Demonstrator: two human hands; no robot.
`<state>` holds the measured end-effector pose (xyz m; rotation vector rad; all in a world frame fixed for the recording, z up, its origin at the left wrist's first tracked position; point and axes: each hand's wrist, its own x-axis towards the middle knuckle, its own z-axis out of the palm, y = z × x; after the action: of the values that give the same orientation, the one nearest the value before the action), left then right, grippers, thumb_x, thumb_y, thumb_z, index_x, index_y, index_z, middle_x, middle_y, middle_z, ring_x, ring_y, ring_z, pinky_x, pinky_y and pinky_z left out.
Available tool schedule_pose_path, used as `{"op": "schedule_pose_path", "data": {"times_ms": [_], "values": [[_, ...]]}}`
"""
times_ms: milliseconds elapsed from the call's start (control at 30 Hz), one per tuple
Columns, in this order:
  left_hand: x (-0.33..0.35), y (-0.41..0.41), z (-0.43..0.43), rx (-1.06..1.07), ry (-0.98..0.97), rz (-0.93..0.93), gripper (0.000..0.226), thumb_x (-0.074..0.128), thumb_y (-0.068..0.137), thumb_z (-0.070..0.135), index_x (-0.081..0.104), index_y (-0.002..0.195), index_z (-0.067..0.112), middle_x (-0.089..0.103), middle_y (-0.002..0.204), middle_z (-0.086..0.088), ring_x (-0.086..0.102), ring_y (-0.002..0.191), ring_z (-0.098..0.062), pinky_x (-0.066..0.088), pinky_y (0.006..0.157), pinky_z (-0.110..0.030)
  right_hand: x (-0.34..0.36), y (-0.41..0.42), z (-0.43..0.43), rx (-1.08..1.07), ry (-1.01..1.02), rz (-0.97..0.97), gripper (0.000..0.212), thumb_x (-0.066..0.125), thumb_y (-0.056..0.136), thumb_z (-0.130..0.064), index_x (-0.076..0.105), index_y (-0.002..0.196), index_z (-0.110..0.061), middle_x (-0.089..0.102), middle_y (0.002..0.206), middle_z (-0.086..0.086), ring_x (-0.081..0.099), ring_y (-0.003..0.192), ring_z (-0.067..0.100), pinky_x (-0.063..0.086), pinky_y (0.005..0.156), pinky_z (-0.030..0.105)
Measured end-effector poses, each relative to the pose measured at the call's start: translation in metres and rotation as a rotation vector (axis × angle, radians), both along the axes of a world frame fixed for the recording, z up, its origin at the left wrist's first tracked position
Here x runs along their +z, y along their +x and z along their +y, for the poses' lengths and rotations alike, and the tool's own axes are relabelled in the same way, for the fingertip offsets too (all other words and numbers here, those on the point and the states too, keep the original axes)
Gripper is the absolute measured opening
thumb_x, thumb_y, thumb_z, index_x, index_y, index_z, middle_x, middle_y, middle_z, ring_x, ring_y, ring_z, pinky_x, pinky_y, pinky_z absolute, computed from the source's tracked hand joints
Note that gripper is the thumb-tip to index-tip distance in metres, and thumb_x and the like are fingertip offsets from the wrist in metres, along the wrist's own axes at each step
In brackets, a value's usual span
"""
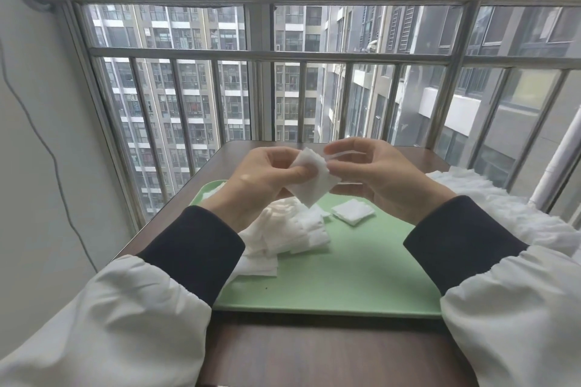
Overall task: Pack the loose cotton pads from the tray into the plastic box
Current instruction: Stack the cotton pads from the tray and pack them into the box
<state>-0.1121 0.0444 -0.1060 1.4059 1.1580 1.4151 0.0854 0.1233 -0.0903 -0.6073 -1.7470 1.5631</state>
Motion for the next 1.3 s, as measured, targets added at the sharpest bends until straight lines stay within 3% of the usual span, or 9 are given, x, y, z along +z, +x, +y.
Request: {"op": "schedule_pose_path", "data": {"times_ms": [67, 133, 200, 333, 500, 633, 867, 1067, 1300], "values": [[0.0, 0.0, 0.0, 0.016, -0.007, -0.02, 0.029, 0.081, 0.072, 0.026, 0.076, 0.098, 0.013, 0.078, 0.095, -0.007, 0.074, 0.086, -0.017, 0.057, 0.07, -0.025, 0.0, 0.004, 0.005, -0.163, 0.18, -0.167, 0.015, 0.069, 0.091, -0.009, 0.068, 0.106, -0.012, 0.076, 0.091, 0.005, 0.073, 0.086, 0.021, 0.06, 0.074, 0.026], [-0.001, 0.0, 0.0, 0.02, -0.015, -0.029, 0.029, 0.081, 0.07, 0.026, 0.076, 0.096, 0.014, 0.078, 0.094, -0.008, 0.074, 0.084, -0.016, 0.057, 0.067, -0.024, -0.005, 0.008, 0.012, -0.382, 0.513, -0.467, 0.026, 0.053, 0.095, 0.002, 0.068, 0.099, -0.019, 0.073, 0.09, -0.001, 0.07, 0.089, 0.018, 0.052, 0.071, 0.015], [-0.001, -0.001, 0.0, 0.025, -0.021, -0.019, 0.026, 0.082, 0.071, 0.025, 0.078, 0.095, 0.015, 0.078, 0.095, -0.009, 0.074, 0.084, -0.016, 0.057, 0.067, -0.024, -0.012, 0.01, 0.014, -0.392, 0.704, -0.766, 0.041, 0.047, 0.093, 0.006, 0.069, 0.108, -0.025, 0.068, 0.11, -0.007, 0.063, 0.104, 0.012, 0.045, 0.084, 0.016], [-0.002, -0.001, 0.001, 0.034, -0.03, -0.007, 0.018, 0.083, 0.071, 0.026, 0.082, 0.088, 0.021, 0.079, 0.095, -0.006, 0.074, 0.084, -0.014, 0.057, 0.067, -0.024, -0.023, 0.01, 0.01, -0.176, 0.705, -1.111, 0.051, 0.049, 0.091, -0.002, 0.062, 0.126, -0.037, 0.053, 0.138, -0.008, 0.051, 0.123, 0.016, 0.041, 0.101, 0.03], [-0.005, -0.002, 0.004, 0.039, -0.047, 0.002, 0.01, 0.08, 0.084, 0.014, 0.082, 0.085, 0.024, 0.079, 0.094, -0.004, 0.074, 0.084, -0.013, 0.058, 0.068, -0.025, -0.018, 0.006, 0.008, -0.166, 0.684, -1.15, 0.043, 0.063, 0.089, -0.016, 0.059, 0.127, -0.034, 0.054, 0.116, -0.009, 0.051, 0.104, 0.016, 0.041, 0.085, 0.027], [-0.005, -0.002, 0.005, 0.084, -0.066, -0.022, 0.016, 0.077, 0.086, 0.006, 0.074, 0.098, 0.016, 0.078, 0.093, -0.005, 0.074, 0.081, -0.015, 0.058, 0.064, -0.027, -0.014, 0.003, 0.009, -0.222, 0.651, -0.972, 0.01, 0.063, 0.083, -0.014, 0.062, 0.085, -0.023, 0.057, 0.08, -0.009, 0.056, 0.077, 0.015, 0.038, 0.057, 0.021], [-0.004, -0.005, 0.007, 0.126, -0.045, -0.11, 0.032, 0.076, 0.084, 0.01, 0.068, 0.114, 0.007, 0.073, 0.107, -0.013, 0.073, 0.092, -0.024, 0.062, 0.078, -0.034, -0.006, -0.004, 0.007, -0.351, 0.25, -0.288, 0.007, 0.071, 0.086, -0.012, 0.068, 0.092, -0.012, 0.068, 0.088, 0.005, 0.062, 0.071, 0.009, 0.046, 0.053, 0.011], [-0.002, 0.0, 0.002, -0.064, 0.041, -0.03, 0.019, 0.076, 0.079, 0.023, 0.075, 0.096, 0.015, 0.077, 0.093, -0.008, 0.073, 0.086, -0.019, 0.057, 0.069, -0.024, -0.009, -0.007, 0.005, -0.365, 0.18, -0.23, 0.01, 0.076, 0.085, -0.015, 0.068, 0.081, -0.012, 0.068, 0.083, 0.005, 0.065, 0.079, 0.017, 0.057, 0.081, 0.037], [-0.001, 0.001, -0.001, -0.089, 0.049, 0.11, 0.028, 0.076, 0.082, 0.032, 0.077, 0.104, 0.015, 0.077, 0.105, -0.007, 0.071, 0.091, -0.013, 0.056, 0.076, -0.023, -0.011, -0.01, 0.001, -0.209, 0.206, -0.243, 0.017, 0.076, 0.087, -0.022, 0.07, 0.086, -0.007, 0.069, 0.075, 0.002, 0.064, 0.072, 0.013, 0.052, 0.064, 0.02]]}}
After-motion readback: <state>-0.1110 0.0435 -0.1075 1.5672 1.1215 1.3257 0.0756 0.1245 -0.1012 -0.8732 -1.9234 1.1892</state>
